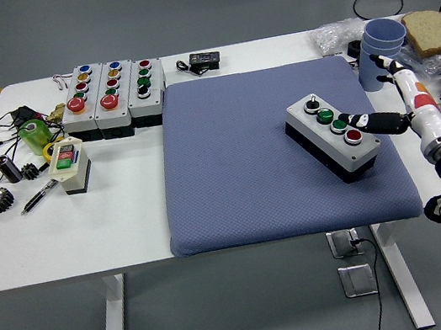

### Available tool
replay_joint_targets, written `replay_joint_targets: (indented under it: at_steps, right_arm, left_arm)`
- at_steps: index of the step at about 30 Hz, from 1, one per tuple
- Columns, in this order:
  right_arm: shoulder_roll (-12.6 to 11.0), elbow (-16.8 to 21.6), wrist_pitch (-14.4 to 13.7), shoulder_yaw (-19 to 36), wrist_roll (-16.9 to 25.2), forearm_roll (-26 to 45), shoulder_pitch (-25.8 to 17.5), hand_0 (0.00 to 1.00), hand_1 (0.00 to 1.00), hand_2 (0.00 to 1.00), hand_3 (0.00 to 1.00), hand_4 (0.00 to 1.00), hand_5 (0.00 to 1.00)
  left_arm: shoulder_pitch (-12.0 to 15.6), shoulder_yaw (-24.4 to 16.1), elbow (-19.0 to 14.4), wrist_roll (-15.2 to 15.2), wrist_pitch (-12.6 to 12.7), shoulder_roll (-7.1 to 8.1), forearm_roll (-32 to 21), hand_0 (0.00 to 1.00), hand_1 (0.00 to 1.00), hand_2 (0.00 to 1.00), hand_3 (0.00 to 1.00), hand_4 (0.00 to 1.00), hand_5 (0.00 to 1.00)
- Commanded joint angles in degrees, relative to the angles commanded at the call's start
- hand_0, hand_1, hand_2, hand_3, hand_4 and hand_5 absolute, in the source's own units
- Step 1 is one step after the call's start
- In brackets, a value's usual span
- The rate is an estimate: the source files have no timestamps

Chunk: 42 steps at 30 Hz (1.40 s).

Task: Pick up the button,place it on the desk,press the button,press the button

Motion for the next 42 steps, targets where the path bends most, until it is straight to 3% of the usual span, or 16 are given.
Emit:
replay_joint_targets:
  at_steps: [6,23,28,33,39,40,42]
  right_arm:
    - [1.7,-1.8,0.5,-2.7,-1.6,-6.0,2.2,0.998,0.877,0.963,0.966,0.998,0.209]
    - [6.4,-11.9,2.1,-6.9,-7.0,-3.0,8.0,0.998,0.885,0.973,0.965,0.998,0.222]
    - [7.9,-15.4,4.7,-7.4,-8.0,-3.3,10.0,0.963,0.861,0.94,0.939,0.998,0.224]
    - [8.2,-17.5,5.3,-7.5,-9.2,-4.1,11.3,0.963,0.861,0.94,0.939,0.998,0.224]
    - [8.7,-19.4,6.8,-6.5,-11.5,-5.2,12.4,0.933,0.833,0.918,0.911,0.998,0.23]
    - [8.8,-19.8,7.3,-6.2,-11.9,-5.3,12.6,0.811,0.684,0.783,0.832,0.998,0.236]
    - [8.9,-20.4,8.2,-5.8,-12.5,-5.3,12.8,0.811,0.684,0.783,0.832,0.998,0.236]
  left_arm:
    - [-0.1,-0.1,0.0,0.1,0.1,0.09,0.4,0.668,0.756,0.799,0.728,0.452,0.774]
    - [-0.2,-0.8,0.0,0.4,0.9,0.32,2.3,0.663,0.737,0.785,0.708,0.457,0.782]
    - [-0.1,-1.0,0.0,0.5,0.8,0.28,2.6,0.661,0.737,0.786,0.702,0.453,0.778]
    - [-0.1,-1.0,0.0,0.6,0.9,0.3,2.6,0.661,0.737,0.786,0.702,0.453,0.778]
    - [-0.1,-1.3,0.0,0.7,0.9,0.31,3.0,0.661,0.735,0.784,0.694,0.448,0.773]
    - [-0.1,-1.4,0.0,0.7,0.9,0.28,3.0,0.66,0.733,0.78,0.691,0.442,0.764]
    - [0.0,-1.6,0.0,0.7,1.0,0.24,3.2,0.66,0.733,0.78,0.691,0.442,0.764]
